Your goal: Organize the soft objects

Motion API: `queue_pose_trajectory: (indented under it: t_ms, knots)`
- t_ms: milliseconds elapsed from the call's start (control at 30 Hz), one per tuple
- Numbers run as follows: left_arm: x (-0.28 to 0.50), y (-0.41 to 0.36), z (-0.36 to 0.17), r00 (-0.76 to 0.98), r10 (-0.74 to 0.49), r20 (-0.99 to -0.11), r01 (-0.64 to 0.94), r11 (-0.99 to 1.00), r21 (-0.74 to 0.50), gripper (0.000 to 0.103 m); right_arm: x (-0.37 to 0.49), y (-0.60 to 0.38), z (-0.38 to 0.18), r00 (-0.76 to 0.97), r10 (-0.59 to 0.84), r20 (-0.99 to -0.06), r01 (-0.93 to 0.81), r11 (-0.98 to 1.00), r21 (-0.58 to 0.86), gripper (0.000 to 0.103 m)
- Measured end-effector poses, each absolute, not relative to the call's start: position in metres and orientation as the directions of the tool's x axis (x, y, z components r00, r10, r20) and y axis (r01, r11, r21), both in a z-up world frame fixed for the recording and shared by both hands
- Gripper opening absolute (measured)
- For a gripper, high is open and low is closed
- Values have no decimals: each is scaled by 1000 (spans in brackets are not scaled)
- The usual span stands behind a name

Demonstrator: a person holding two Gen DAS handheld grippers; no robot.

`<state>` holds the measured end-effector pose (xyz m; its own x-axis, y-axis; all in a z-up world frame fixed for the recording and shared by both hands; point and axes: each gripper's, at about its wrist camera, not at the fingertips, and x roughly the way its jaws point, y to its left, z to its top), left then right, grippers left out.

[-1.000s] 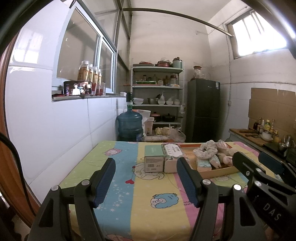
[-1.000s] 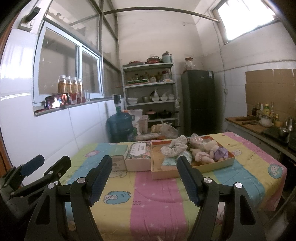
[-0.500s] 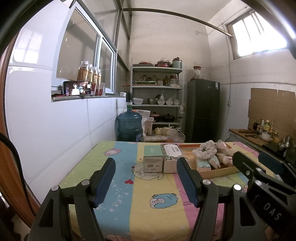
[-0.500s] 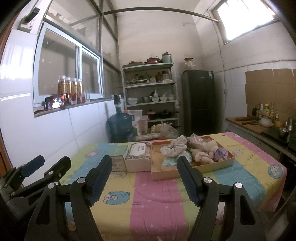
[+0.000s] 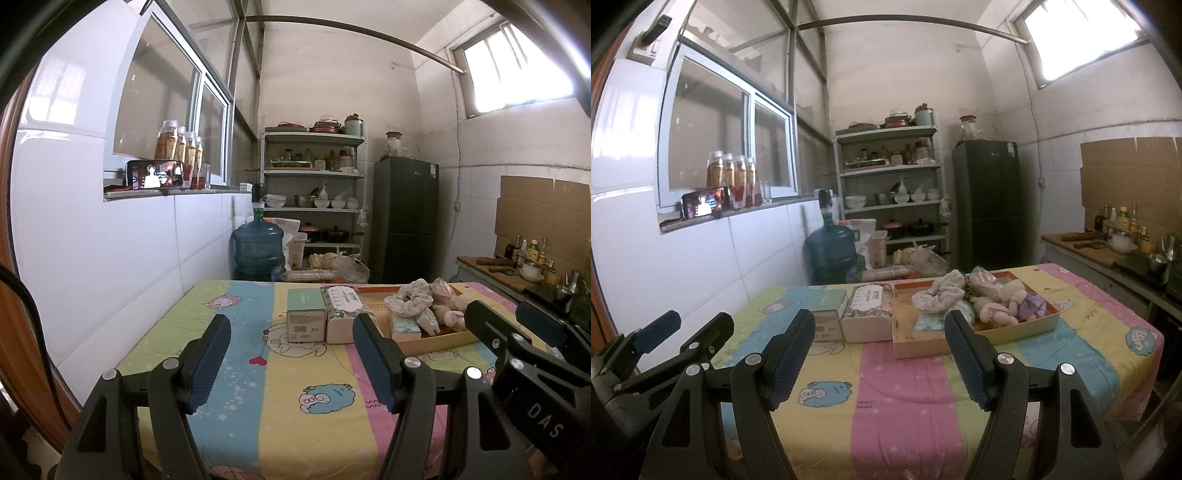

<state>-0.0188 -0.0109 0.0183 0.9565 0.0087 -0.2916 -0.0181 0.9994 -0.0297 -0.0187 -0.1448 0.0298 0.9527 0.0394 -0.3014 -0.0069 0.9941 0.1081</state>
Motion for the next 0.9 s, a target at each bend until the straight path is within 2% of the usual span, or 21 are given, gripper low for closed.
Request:
queue_pose_trajectory:
  t_ms: [900]
  knots:
    - [-20,-11,17,957,9,-291,-19,999,-30,68,-20,-144,30,953,39,-300,-7,994,107,74]
